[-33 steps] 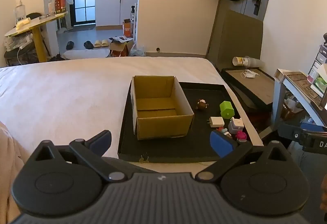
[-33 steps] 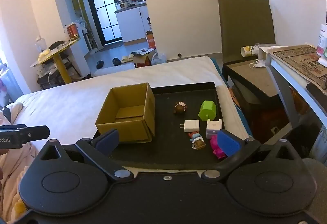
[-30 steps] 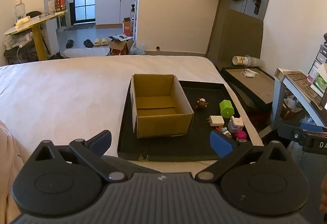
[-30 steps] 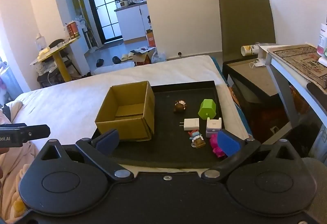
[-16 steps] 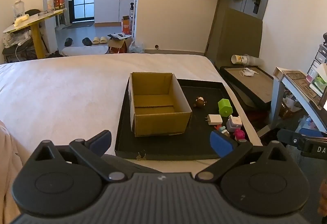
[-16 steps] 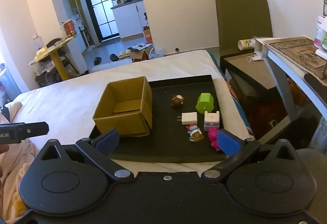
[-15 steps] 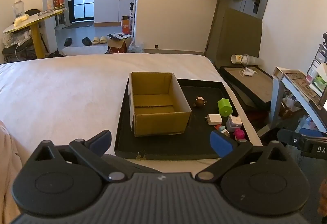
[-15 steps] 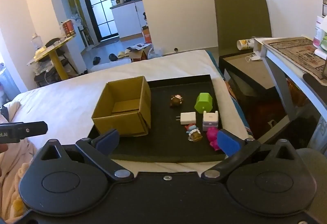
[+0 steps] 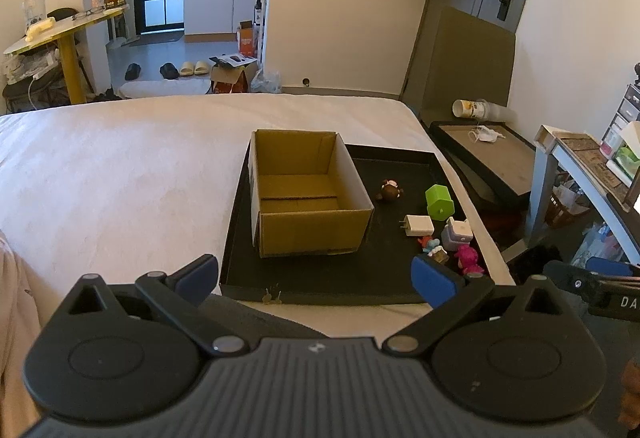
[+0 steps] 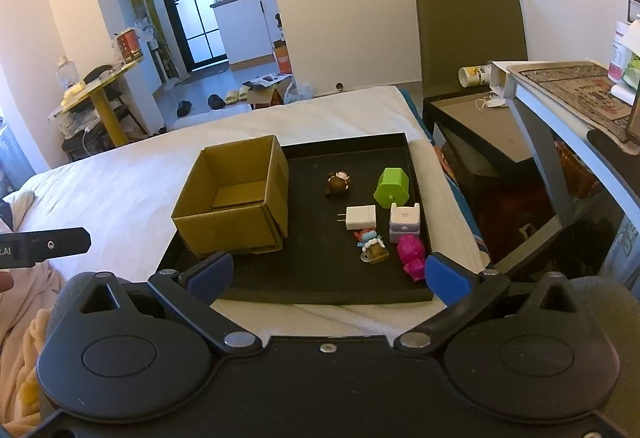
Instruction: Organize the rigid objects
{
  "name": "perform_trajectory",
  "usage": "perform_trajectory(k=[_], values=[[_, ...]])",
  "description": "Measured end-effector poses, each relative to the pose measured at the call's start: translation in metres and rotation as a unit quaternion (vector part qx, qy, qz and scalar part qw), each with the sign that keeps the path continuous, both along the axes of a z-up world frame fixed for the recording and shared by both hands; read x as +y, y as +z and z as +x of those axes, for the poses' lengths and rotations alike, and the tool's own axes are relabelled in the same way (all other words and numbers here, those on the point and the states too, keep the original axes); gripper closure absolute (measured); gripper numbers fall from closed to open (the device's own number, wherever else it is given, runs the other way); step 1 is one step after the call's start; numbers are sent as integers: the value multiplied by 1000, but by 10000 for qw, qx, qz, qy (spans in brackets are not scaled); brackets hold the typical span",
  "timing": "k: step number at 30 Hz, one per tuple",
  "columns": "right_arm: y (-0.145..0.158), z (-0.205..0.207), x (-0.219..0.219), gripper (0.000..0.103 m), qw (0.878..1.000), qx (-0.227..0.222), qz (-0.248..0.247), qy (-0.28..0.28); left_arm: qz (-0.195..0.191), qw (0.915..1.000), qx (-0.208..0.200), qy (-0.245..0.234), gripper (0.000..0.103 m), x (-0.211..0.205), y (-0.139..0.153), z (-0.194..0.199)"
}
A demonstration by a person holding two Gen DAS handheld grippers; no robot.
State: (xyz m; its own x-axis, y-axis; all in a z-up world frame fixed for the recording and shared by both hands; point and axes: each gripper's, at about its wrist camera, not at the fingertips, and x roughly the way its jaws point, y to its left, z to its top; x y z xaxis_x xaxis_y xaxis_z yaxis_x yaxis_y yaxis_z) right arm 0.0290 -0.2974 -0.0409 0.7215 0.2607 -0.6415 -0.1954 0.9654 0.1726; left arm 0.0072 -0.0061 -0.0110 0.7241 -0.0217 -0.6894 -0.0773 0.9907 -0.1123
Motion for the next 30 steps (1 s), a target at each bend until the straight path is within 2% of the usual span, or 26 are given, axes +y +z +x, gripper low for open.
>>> perform_trajectory(k=[30], values=[[4, 2, 1, 0, 10000, 9, -24, 37, -15, 10000, 41, 53, 1, 4, -1, 1]])
